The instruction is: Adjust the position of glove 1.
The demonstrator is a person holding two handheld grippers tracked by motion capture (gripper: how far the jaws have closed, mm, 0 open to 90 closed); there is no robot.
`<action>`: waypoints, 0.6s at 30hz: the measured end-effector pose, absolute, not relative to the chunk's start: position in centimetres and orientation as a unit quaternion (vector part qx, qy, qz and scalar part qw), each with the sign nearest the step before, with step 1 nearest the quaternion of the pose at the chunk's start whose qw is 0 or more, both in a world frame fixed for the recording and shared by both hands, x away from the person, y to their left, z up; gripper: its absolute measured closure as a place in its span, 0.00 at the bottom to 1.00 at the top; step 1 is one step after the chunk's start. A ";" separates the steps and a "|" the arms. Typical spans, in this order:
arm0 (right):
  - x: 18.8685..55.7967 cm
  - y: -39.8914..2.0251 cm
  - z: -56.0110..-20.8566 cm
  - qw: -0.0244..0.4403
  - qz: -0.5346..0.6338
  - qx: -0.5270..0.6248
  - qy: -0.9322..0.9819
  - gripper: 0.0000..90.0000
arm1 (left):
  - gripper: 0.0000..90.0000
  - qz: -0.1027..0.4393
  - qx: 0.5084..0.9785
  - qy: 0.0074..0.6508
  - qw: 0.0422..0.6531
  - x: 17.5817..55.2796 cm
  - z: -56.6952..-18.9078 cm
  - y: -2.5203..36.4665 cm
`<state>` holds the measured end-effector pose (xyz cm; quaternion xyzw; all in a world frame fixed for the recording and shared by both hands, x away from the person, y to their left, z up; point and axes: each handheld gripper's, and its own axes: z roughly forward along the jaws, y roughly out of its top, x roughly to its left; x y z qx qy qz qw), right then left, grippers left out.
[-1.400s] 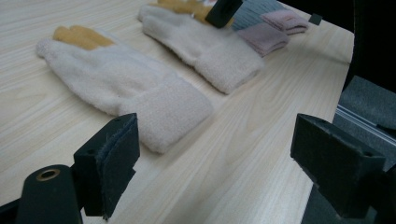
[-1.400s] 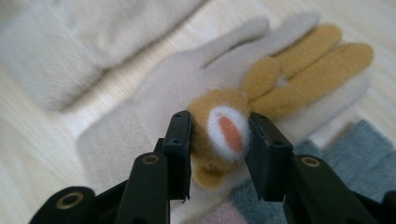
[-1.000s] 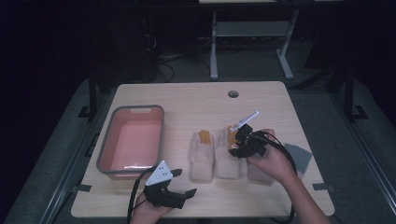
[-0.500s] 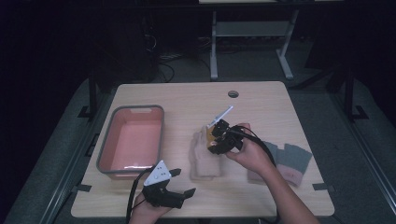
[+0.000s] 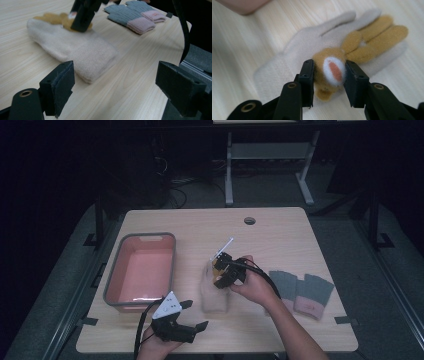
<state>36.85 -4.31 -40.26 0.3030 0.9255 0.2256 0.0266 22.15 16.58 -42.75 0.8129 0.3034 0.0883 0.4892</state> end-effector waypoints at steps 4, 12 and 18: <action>36.9 -4.4 -41.3 0.018 0.224 0.308 0.925 0.66 | 0.18 0.088 0.812 0.305 0.490 22.2 -42.8 16.5; 36.8 -4.9 -40.7 0.014 0.238 0.308 0.921 0.55 | 0.18 0.087 0.815 0.303 0.485 22.2 -42.9 16.4; 36.8 -4.0 -40.1 0.031 0.240 0.301 0.922 0.47 | 0.18 0.086 0.815 0.305 0.486 22.2 -42.9 16.3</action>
